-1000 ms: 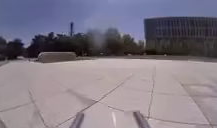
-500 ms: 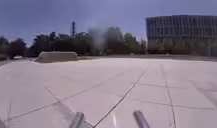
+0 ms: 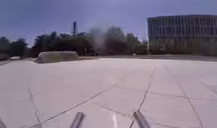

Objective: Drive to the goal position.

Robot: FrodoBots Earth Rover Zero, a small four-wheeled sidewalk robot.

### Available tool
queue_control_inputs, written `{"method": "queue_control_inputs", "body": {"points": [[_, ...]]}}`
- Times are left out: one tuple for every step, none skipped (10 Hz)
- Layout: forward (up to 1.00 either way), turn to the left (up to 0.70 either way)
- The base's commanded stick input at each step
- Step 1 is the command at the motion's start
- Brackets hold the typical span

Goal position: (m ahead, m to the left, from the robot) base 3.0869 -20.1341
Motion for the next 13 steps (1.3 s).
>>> {"method": "queue_control_inputs", "body": {"points": [[1.0,0.0],[1.0,0.0],[1.0,0.0],[1.0,0.0],[1.0,0.0],[1.0,0.0],[1.0,0.0],[1.0,0.0],[1.0,0.0],[1.0,-0.03],[1.0,-0.26],[1.0,-0.27],[1.0,-0.27]]}}
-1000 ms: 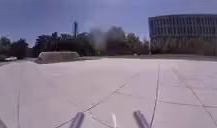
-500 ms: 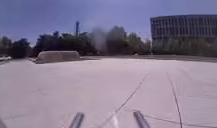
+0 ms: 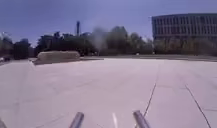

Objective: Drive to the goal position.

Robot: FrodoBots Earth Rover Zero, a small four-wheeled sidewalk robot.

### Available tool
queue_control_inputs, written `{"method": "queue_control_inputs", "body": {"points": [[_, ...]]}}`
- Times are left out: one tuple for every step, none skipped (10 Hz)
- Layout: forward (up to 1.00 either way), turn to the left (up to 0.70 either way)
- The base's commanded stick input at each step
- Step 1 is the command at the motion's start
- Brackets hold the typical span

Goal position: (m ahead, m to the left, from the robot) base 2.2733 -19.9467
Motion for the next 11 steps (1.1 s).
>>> {"method": "queue_control_inputs", "body": {"points": [[1.0,-0.27],[1.0,-0.27],[1.0,-0.27],[1.0,-0.27],[1.0,-0.27],[0.05,-0.44],[0.0,-0.45],[0.0,-0.45],[0.0,-0.45],[0.0,-0.45],[0.0,-0.45]]}}
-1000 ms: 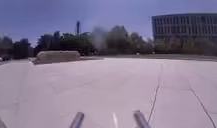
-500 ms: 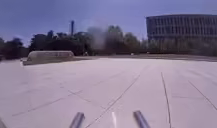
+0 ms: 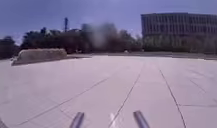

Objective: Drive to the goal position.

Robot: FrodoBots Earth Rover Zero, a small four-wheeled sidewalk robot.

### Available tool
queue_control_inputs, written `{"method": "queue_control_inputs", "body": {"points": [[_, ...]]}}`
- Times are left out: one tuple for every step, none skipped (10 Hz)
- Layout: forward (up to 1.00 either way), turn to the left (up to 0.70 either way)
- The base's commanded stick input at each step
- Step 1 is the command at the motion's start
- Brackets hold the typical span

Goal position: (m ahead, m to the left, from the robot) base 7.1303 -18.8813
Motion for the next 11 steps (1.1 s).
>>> {"method": "queue_control_inputs", "body": {"points": [[0.0,-0.45],[0.0,-0.45],[0.0,-0.45],[0.0,-0.45],[0.0,-0.45],[0.0,-0.45],[0.0,-0.45],[0.0,-0.45],[0.0,-0.45],[0.0,-0.45],[0.0,-0.45]]}}
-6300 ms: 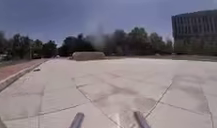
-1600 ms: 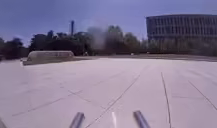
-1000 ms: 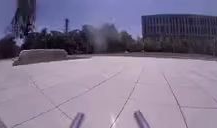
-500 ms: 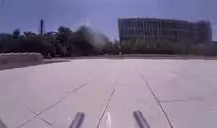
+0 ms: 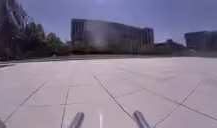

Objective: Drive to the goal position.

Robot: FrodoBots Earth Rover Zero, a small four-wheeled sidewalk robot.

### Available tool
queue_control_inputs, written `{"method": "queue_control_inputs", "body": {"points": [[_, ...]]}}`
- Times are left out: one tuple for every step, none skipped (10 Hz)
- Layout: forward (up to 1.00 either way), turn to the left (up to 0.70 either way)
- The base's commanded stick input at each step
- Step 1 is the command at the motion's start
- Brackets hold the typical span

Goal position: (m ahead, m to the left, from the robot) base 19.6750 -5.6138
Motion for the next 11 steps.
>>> {"method": "queue_control_inputs", "body": {"points": [[0.0,-0.45],[0.34,-0.39],[0.97,-0.28],[1.0,-0.27],[1.0,-0.27],[1.0,-0.27],[1.0,-0.27],[1.0,-0.27],[1.0,-0.27],[1.0,-0.27],[1.0,-0.27]]}}
